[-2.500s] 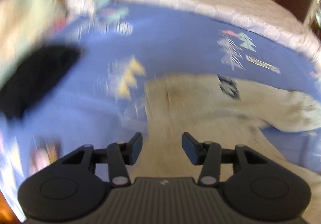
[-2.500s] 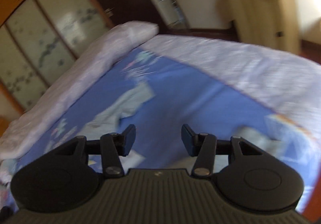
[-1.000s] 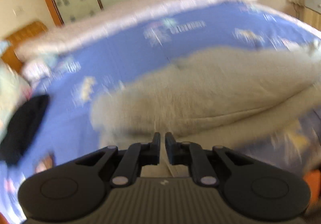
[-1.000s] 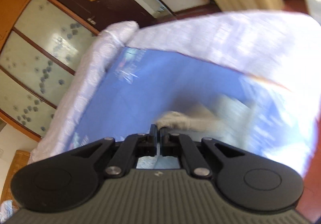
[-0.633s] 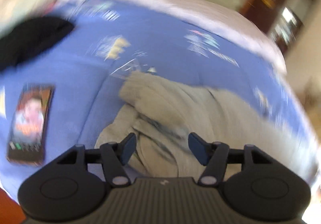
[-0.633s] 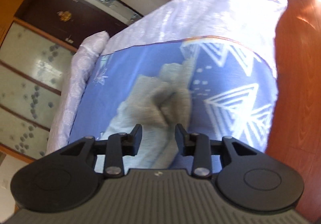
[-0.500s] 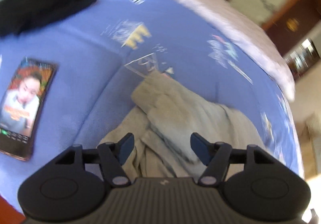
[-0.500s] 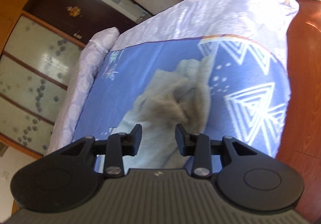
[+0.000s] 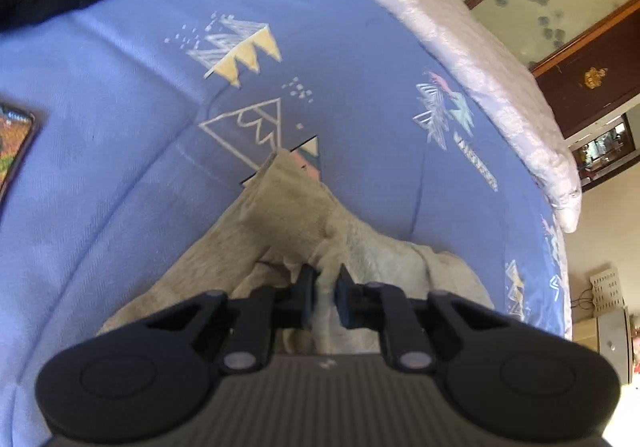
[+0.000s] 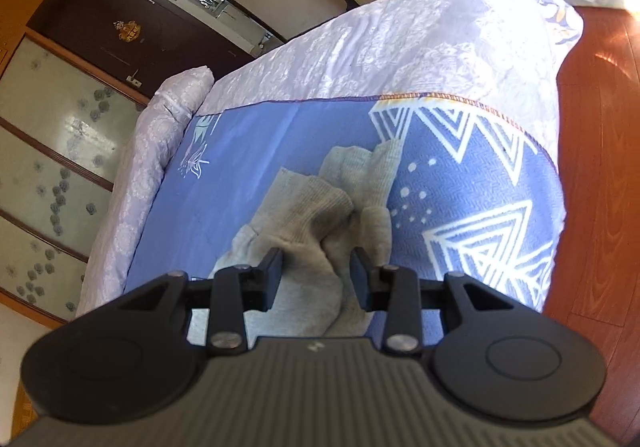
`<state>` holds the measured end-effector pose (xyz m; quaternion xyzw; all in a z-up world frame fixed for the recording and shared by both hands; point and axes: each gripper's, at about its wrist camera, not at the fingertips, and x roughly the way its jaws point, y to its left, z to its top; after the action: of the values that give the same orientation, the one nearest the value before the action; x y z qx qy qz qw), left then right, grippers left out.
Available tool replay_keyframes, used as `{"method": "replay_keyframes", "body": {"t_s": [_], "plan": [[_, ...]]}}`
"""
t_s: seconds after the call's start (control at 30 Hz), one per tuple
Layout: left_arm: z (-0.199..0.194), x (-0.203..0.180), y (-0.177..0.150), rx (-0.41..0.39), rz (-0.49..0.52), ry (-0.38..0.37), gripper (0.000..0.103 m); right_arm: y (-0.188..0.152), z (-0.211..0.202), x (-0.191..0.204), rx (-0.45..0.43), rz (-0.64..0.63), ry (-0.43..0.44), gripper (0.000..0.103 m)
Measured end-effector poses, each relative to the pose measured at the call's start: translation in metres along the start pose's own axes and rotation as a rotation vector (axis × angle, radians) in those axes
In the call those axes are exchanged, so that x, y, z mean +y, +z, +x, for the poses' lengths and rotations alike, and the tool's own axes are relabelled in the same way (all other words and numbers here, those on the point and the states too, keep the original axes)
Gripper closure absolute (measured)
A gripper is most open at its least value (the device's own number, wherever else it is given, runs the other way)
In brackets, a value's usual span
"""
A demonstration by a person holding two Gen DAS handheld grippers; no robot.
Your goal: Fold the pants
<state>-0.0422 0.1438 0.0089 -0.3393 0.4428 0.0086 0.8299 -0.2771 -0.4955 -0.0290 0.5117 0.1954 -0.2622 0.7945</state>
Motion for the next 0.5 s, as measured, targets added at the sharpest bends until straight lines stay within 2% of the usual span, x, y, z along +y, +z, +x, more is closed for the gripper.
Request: {"method": "replay_keyframes", "body": {"t_s": [0.1,0.13,0.17,0.23,0.33,0.4,0.5], "plan": [[-0.018,-0.003,0.000,-0.019,-0.003,-0.020,0.094,0.005,0.012,0.003,0.008,0.010,0.019,0.063],[-0.029,-0.002,0.000,-0.028,-0.014,-0.035,0.094,0.008,0.014,0.002,0.017,-0.002,0.025,0.067],[-0.040,-0.001,-0.001,-0.037,-0.026,-0.056,0.095,0.011,0.016,0.005,0.024,-0.024,0.033,0.089],[-0.065,0.004,-0.004,-0.062,-0.048,-0.097,0.095,0.013,0.011,0.018,-0.001,-0.088,0.029,0.089],[-0.096,0.012,-0.013,-0.090,-0.060,-0.102,0.095,0.017,-0.014,0.033,-0.088,-0.154,0.072,0.090],[-0.102,0.019,-0.022,-0.092,-0.059,-0.077,0.095,0.018,-0.029,0.033,-0.139,-0.167,0.084,0.090],[-0.088,0.033,-0.040,-0.044,-0.025,0.033,0.094,0.016,-0.039,0.015,-0.198,-0.181,0.055,0.087]]}}
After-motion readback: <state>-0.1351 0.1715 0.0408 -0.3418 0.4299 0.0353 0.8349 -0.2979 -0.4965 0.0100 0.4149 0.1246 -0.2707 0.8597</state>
